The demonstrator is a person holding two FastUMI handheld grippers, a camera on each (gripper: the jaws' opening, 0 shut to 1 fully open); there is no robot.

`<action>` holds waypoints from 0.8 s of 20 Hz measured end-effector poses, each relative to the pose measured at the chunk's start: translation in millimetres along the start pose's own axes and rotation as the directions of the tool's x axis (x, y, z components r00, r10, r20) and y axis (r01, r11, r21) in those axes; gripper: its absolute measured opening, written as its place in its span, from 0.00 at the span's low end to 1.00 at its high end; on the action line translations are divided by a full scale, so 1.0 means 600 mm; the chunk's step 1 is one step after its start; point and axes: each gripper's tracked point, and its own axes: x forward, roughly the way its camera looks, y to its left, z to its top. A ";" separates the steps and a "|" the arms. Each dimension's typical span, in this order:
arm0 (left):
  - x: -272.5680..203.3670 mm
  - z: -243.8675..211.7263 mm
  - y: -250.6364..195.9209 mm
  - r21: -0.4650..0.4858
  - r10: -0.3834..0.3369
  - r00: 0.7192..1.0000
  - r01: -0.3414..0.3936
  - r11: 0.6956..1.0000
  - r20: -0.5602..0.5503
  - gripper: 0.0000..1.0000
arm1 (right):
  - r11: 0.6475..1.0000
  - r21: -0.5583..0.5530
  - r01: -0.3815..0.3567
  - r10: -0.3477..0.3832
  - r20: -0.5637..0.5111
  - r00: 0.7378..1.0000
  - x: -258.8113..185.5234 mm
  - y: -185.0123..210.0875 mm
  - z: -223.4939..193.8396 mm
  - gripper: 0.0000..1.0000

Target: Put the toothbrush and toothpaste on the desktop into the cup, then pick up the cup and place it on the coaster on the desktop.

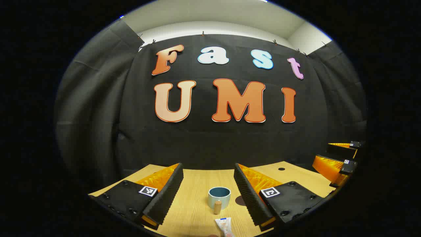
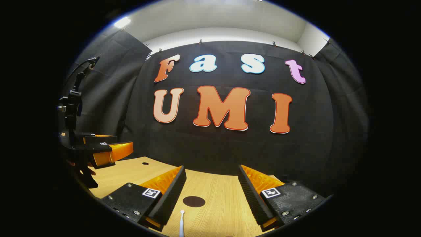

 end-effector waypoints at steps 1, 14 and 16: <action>0.000 -0.004 -0.003 -0.010 -0.009 1.000 0.009 1.000 -0.006 0.95 | 1.000 0.006 0.006 -0.006 -0.004 1.000 0.000 -0.002 0.000 0.96; -0.005 -0.034 0.016 -0.111 -0.009 0.999 0.003 0.994 -0.053 0.95 | 0.997 0.017 -0.070 0.071 -0.074 0.995 0.001 0.043 -0.033 0.96; -0.007 -0.026 0.025 -0.096 0.012 0.998 -0.017 0.995 -0.057 0.95 | 0.997 0.007 -0.079 0.079 -0.077 0.994 -0.001 0.043 -0.034 0.95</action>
